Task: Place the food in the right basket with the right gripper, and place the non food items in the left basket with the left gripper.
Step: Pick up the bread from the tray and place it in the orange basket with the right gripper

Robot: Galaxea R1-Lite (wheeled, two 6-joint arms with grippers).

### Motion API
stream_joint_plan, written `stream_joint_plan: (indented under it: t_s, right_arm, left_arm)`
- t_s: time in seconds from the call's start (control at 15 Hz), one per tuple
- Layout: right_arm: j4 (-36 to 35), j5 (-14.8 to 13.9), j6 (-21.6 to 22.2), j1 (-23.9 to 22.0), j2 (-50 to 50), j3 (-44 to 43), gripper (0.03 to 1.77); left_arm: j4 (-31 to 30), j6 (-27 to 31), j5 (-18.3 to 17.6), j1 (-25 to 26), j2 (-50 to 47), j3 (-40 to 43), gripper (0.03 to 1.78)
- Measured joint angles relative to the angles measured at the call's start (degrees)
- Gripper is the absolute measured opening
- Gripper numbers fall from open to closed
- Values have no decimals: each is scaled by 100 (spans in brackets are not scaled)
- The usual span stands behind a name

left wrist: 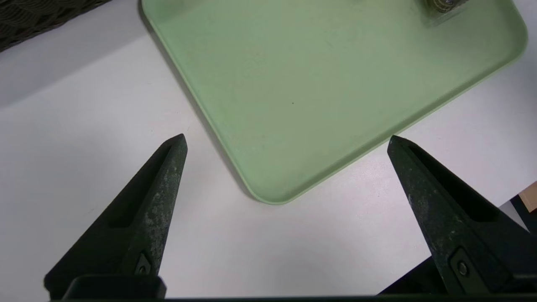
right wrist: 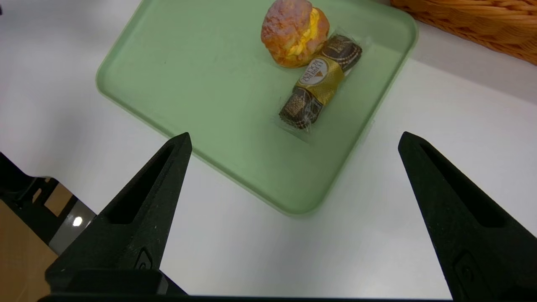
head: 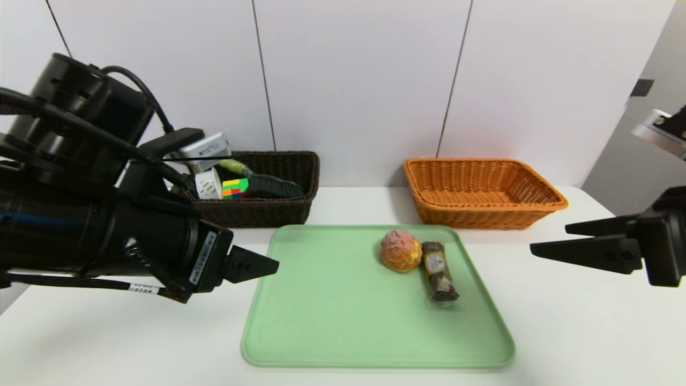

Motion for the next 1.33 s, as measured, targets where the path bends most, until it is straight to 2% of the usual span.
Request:
stream_joint_plan:
  t_s: [0.4, 0.93, 1.33]
  right_arm:
    - [68, -79, -77, 483, 1429, -1100, 170]
    - [796, -341, -369, 894, 2933, -2378, 170]
    - [805, -956, -599, 1265, 3562, -2648, 170]
  left_arm:
    - [10, 319, 22, -9, -629, 236, 169]
    - [117, 425, 28, 96, -1036, -251, 169]
    - [119, 489, 24, 116, -1106, -257, 169]
